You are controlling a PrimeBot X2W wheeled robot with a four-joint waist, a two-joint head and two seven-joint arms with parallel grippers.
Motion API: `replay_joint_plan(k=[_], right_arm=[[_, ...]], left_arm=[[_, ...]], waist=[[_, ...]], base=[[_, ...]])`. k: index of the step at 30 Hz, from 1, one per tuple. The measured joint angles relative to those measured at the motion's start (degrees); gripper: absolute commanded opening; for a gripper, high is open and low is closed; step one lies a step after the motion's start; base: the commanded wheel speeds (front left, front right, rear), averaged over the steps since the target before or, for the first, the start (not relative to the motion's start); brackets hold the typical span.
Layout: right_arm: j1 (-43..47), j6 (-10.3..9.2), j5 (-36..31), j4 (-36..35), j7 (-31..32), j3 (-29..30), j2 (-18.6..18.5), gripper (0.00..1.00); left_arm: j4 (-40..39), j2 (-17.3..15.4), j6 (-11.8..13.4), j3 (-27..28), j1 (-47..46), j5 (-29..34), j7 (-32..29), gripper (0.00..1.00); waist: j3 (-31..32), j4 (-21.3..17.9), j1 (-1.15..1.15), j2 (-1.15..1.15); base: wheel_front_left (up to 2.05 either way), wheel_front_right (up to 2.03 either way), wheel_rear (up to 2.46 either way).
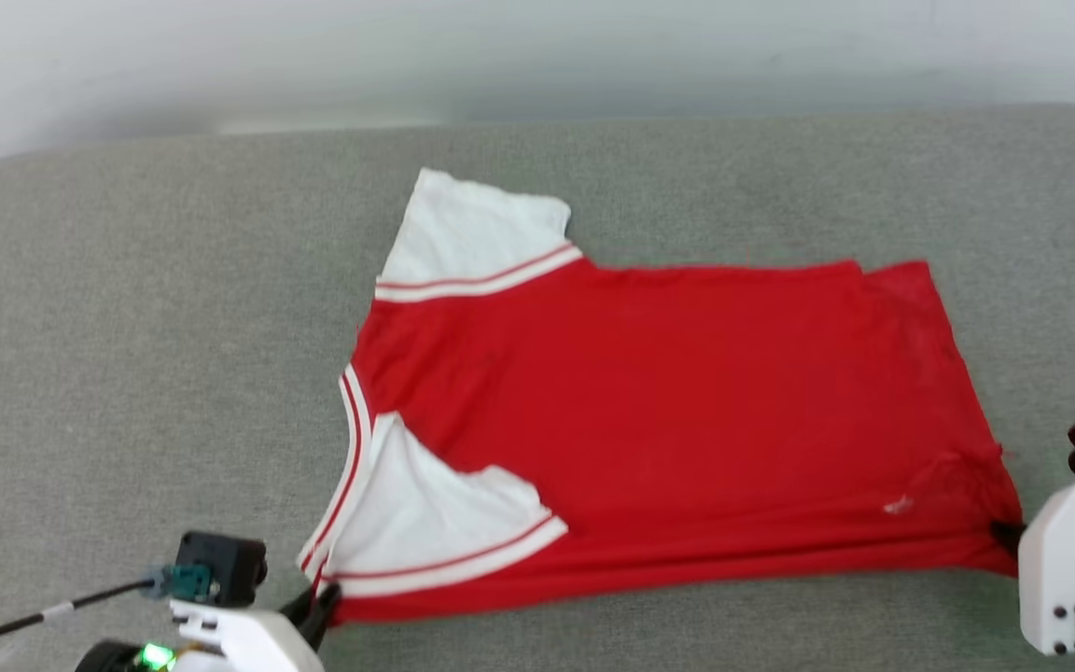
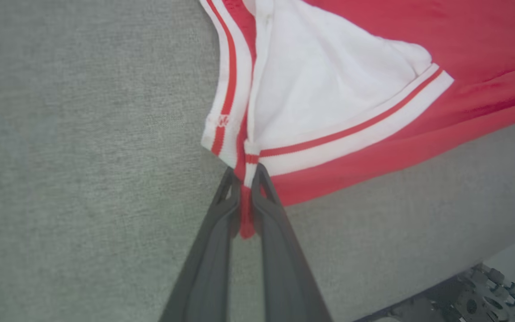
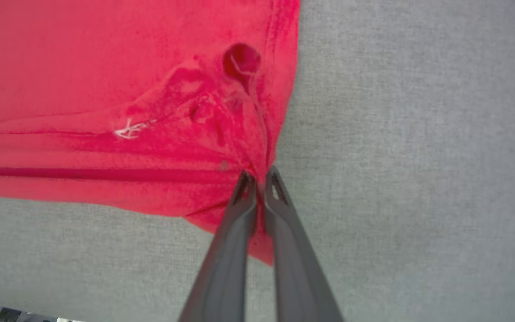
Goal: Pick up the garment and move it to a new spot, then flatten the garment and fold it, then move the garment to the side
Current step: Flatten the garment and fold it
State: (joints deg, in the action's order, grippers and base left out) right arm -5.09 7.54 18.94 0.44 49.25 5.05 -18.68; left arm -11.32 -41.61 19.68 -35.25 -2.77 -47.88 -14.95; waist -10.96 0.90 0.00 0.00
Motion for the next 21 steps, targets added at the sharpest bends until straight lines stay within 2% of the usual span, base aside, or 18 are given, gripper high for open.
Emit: replay_joint_plan(k=[5,9,15,16,17,18,21], right_arm=[[5.06,0.0,1.43,-3.87,2.26,1.45,-0.68,0.0],[8.17,0.0,1.72,-4.58,2.69,2.7,0.27,0.0],[10.0,-0.01,0.79,-2.13,1.05,2.71,2.04,0.0],[9.99,-0.01,0.59,-1.67,0.57,2.6,2.15,0.0],[9.99,-0.01,0.25,-1.44,-0.03,2.32,2.11,0.83],[9.63,-0.02,0.27,-0.78,-2.19,2.33,2.18,1.0],[8.31,-0.03,0.71,-1.22,-5.13,2.66,2.22,1.0]], left_arm=[[-1.1,-1.49,0.07,-0.91,4.31,-1.49,-0.75,0.0],[-1.01,-1.78,-0.12,-2.08,6.15,-1.8,-1.04,0.0],[1.89,0.78,-2.32,-3.5,5.85,-2.31,-0.56,0.0],[2.65,0.93,-2.68,-3.71,5.67,-2.14,-0.26,0.07],[3.42,1.08,-3.12,-3.82,5.36,-1.76,0.34,0.91],[5.06,2.26,-4.31,-3.3,4.4,-1.4,2.87,1.0],[5.86,2.79,-5.14,-2.2,3.71,-1.25,6.09,1.0]], waist=[[1.51,-0.59,0.0,0.0],[1.43,-0.49,0.0,0.0],[1.29,-0.28,0.0,0.0],[1.31,-0.32,0.0,0.0],[1.33,-0.37,0.0,0.0],[1.78,-0.5,0.0,0.0],[2.65,-0.61,0.0,0.0]], base=[[0.0,0.0,0.0],[0.0,0.0,0.0],[0.0,0.0,0.0],[0.0,0.0,0.0],[0.0,0.0,0.0],[0.0,0.0,0.0],[0.0,0.0,0.0]])
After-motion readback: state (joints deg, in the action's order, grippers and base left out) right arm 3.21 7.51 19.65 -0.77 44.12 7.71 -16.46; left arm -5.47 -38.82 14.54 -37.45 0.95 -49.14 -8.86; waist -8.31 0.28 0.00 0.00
